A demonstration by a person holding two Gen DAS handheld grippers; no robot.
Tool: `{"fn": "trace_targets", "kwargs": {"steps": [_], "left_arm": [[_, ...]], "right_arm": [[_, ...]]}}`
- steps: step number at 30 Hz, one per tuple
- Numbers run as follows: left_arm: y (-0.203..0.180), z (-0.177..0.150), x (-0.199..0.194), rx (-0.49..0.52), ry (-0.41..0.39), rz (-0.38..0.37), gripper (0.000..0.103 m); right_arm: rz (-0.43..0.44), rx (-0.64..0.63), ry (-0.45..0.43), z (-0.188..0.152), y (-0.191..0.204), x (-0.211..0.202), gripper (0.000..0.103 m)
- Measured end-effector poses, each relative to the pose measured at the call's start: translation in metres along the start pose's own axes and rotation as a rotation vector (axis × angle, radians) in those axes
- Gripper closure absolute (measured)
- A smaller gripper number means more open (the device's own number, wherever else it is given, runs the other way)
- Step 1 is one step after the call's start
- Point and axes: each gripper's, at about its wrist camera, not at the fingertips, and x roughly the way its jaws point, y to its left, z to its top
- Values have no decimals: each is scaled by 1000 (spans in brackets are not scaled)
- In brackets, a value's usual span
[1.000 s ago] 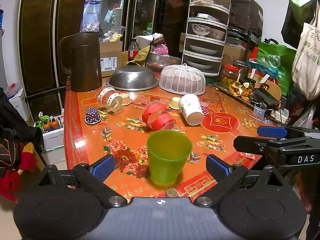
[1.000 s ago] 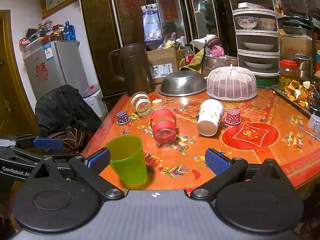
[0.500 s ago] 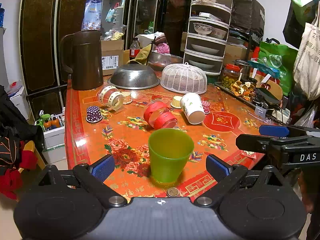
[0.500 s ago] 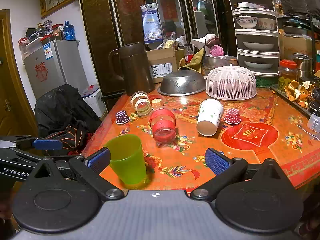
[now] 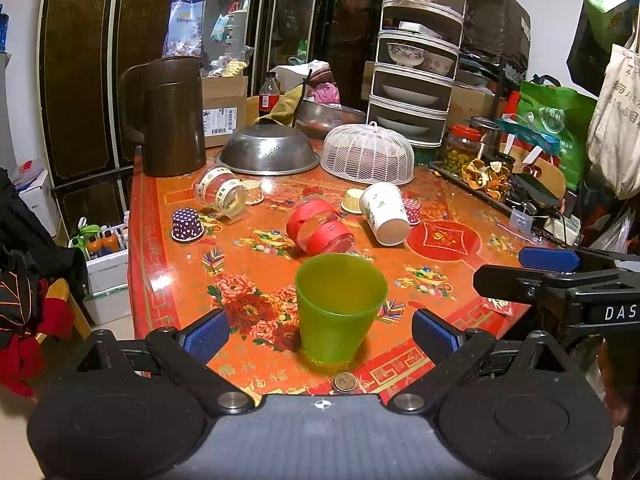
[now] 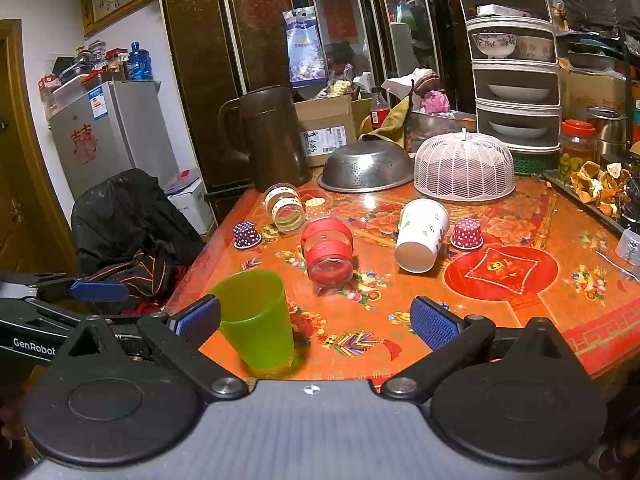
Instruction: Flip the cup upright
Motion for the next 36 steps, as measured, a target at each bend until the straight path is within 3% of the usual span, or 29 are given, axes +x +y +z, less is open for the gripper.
{"fn": "trace_targets", "kwargs": {"steps": [36], "left_arm": [[-2, -1, 3, -2, 6, -6, 4]], "right_arm": [[0, 3, -4, 2, -1, -1, 1]]}}
